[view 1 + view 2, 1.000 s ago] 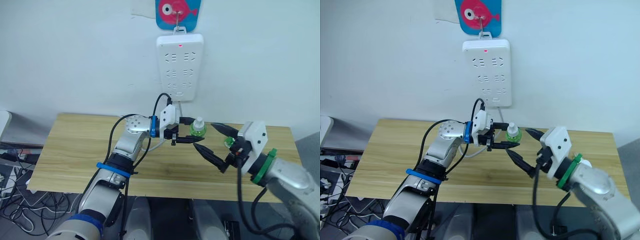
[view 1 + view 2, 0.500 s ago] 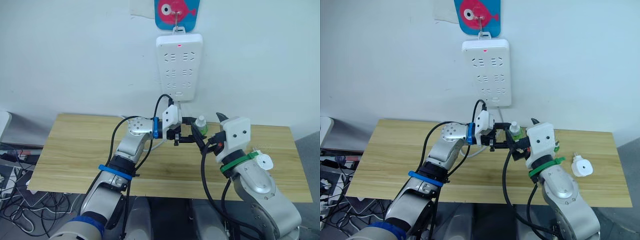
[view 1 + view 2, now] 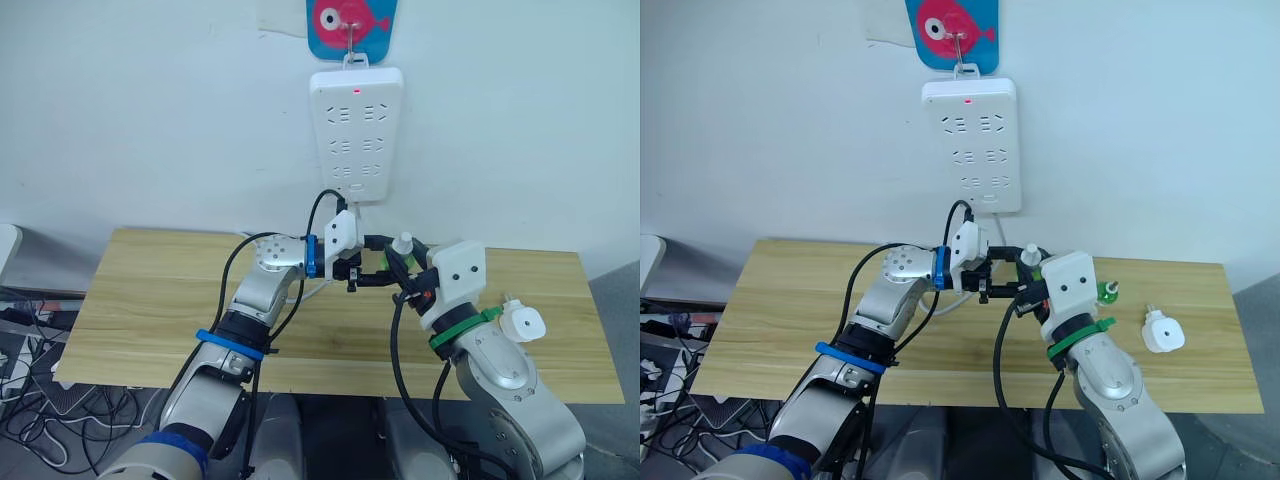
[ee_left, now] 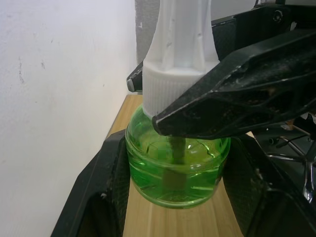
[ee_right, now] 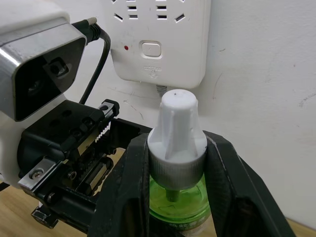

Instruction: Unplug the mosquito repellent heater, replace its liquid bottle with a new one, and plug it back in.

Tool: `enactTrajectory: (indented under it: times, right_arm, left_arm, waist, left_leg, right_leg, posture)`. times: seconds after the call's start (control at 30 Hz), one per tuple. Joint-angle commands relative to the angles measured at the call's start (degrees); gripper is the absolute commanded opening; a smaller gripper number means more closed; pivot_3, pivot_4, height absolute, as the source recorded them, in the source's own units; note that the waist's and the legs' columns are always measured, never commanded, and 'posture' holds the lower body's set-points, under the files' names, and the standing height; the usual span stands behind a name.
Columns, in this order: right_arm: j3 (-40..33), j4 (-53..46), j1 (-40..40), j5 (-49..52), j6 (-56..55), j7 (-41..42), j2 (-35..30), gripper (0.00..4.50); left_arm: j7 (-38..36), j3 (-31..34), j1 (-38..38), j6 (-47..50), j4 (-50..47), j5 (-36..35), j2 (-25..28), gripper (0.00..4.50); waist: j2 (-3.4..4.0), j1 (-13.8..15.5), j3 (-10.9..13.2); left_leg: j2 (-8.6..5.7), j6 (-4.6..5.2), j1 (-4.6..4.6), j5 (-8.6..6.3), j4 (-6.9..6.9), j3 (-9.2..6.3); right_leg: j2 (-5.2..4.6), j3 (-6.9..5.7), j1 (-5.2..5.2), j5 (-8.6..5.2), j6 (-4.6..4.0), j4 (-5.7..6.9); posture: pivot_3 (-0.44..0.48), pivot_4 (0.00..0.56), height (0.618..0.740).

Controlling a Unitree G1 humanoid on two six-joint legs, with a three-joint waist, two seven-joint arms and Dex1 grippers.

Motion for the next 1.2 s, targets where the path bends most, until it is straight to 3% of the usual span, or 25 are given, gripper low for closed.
enactTrajectory:
  times: [0.03,0.13,0.3,0.43,0.57,0.77,0.9,1.07,1.2]
  right_arm:
    - [-0.35,-1.05,-1.56,4.09,-0.72,6.1,-1.39,1.1]
    - [-4.16,0.32,-3.81,11.05,-0.62,15.89,-5.71,1.1]
    - [-11.64,11.52,-10.47,21.81,-4.64,38.16,-17.56,1.1]
    - [-11.8,21.15,-17.16,26.02,-8.89,53.07,-22.71,1.1]
    - [-10.16,27.33,-21.19,24.71,-12.82,59.91,-24.05,1.1]
    - [-14.65,26.88,-21.04,28.5,-9.09,59.01,-25.52,3.08]
    - [-23.0,17.27,-11.7,32.09,-4.89,52.26,-27.92,4.48]
    - [-29.02,2.58,0.06,32.84,-1.32,37.07,-24.75,4.48]
    - [-23.37,-4.35,1.91,24.71,-0.54,22.74,-19.55,4.48]
  left_arm:
    - [-4.03,-1.74,0.62,-2.09,-3.58,-0.93,0.32,2.26]
    - [-8.22,-2.4,0.82,-3.75,-3.41,-1.42,1.59,2.26]
    - [-16.3,-2.88,-0.15,-7.75,-1.68,-2.38,3.18,2.26]
    - [-21.19,-2.91,-0.47,-8.55,-1.39,-3.62,3.8,2.26]
    - [-22.17,-2.88,-0.53,-8.46,-1.57,-3.89,3.43,2.26]
    - [-19.98,-1.87,-0.94,-9.27,-0.04,-3.37,2.69,2.26]
    - [-15.31,-0.24,-1.39,-8.96,1.74,-2.15,2.15,2.26]
    - [-9.45,0.64,-0.27,-7.79,0.53,-1.18,1.84,2.26]
    - [-5.54,0.29,0.84,-5.93,-1.5,-0.76,1.42,2.26]
  waist:
    - [0.0,-0.08,0.0]
    - [0.0,-0.06,0.0]
    - [0.01,0.01,0.01]
    - [0.03,0.11,0.02]
    - [0.03,0.12,0.02]
    - [0.03,0.51,0.02]
    - [0.03,1.45,0.02]
    - [0.03,1.37,0.01]
    - [0.06,0.78,0.0]
  left_leg:
    - [0.0,0.0,0.0,0.0,0.0,0.0]
    - [-0.01,0.05,0.0,-0.03,0.01,0.0]
    - [-0.02,0.18,0.01,-0.1,0.03,0.0]
    - [-0.03,0.22,0.0,-0.12,0.06,0.02]
    - [-0.02,0.23,0.0,-0.12,0.09,0.01]
    - [-0.03,0.19,-0.03,-0.11,0.13,0.01]
    - [-0.03,0.2,-0.06,-0.11,0.12,0.01]
    - [-0.03,0.19,-0.11,-0.1,0.15,0.04]
    - [-0.03,0.18,-0.05,-0.1,0.18,0.05]
  right_leg:
    - [0.0,0.0,0.0,0.0,0.0,0.0]
    - [0.0,0.0,0.0,0.0,0.0,0.01]
    - [0.0,-0.01,0.04,0.0,-0.01,0.0]
    - [-0.01,-0.01,0.04,0.01,-0.01,0.0]
    - [-0.01,-0.02,0.04,0.0,-0.01,0.0]
    - [-0.03,-0.03,0.04,0.0,-0.01,0.0]
    - [-0.03,-0.05,0.04,0.0,-0.01,-0.03]
    - [-0.06,-0.05,0.05,0.0,-0.01,-0.04]
    - [-0.04,-0.02,0.05,0.0,0.0,0.07]
  posture:
    - [0.05,0.326,0.74]
    - [0.049,0.323,0.74]
    - [0.074,0.321,0.74]
    - [0.09,0.315,0.74]
    - [0.093,0.313,0.74]
    - [0.092,0.315,0.74]
    - [0.083,0.315,0.74]
    - [0.068,0.311,0.74]
    - [0.064,0.309,0.74]
